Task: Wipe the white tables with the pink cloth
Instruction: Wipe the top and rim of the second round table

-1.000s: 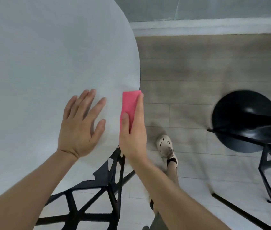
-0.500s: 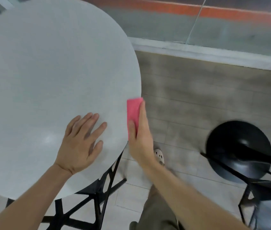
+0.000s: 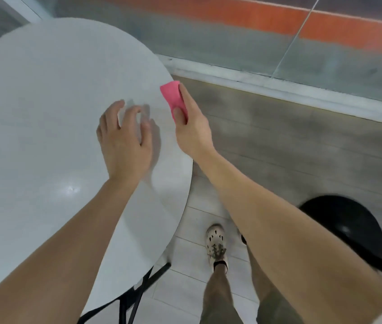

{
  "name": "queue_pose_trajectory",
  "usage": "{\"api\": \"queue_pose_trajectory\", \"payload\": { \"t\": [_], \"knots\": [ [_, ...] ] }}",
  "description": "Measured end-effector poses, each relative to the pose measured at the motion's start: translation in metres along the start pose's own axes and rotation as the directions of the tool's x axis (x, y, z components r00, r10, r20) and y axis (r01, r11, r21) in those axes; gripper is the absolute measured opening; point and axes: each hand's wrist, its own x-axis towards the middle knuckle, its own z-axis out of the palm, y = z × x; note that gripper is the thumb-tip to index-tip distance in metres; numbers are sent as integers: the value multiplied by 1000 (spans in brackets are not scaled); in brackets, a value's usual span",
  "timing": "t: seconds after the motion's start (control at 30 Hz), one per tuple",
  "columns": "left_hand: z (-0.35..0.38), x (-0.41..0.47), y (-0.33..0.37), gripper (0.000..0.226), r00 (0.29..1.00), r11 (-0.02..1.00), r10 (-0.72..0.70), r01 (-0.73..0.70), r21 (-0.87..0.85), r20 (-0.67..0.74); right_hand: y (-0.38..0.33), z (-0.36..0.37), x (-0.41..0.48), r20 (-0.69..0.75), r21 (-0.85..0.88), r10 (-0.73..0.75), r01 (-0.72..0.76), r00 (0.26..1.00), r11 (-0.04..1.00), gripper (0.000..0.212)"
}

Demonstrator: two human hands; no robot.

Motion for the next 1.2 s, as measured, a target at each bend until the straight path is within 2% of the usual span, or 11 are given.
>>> {"api": "queue_pose_trajectory", "payload": {
  "t": [0.1,0.23,0.4,0.5,0.57,0.7,0.8,0.87,0.97,1.1,1.2],
  "knots": [
    [24,38,-2,41,996,987,-84,78,139,35,23,6,-69,-32,28,-47,48,998,998,61],
    [39,41,-2,52,976,976,-185,170,133,116,41,-1,-119,60,38,-53,51,997,998,66],
    [37,44,-3,53,974,972,-198,180,150,114,5,-11,-7,145,81,-50,38,988,996,66],
    [34,43,2,53,962,966,-237,219,138,133,-29,-3,100,222,-16,-83,88,972,996,62],
    [33,43,3,53,964,967,-235,219,130,124,-37,6,128,247,-61,-124,144,961,988,61],
    [33,44,1,53,966,967,-224,205,150,131,-16,-8,48,166,-47,-155,165,974,985,60],
    [34,42,0,52,969,969,-209,188,160,130,5,-32,-26,204,-40,-107,117,973,992,64],
    [33,43,1,52,970,970,-206,185,159,126,3,-36,-29,227,-53,-63,77,972,996,67],
    [33,44,2,52,968,968,-219,201,148,119,-25,-21,43,252,-70,-42,62,967,996,69],
    [32,45,6,51,968,965,-224,205,165,112,-70,15,177,398,-184,-111,198,911,963,64],
    [34,45,5,51,968,965,-225,205,165,109,-74,23,188,419,-217,-127,234,899,948,63]
  ]
}}
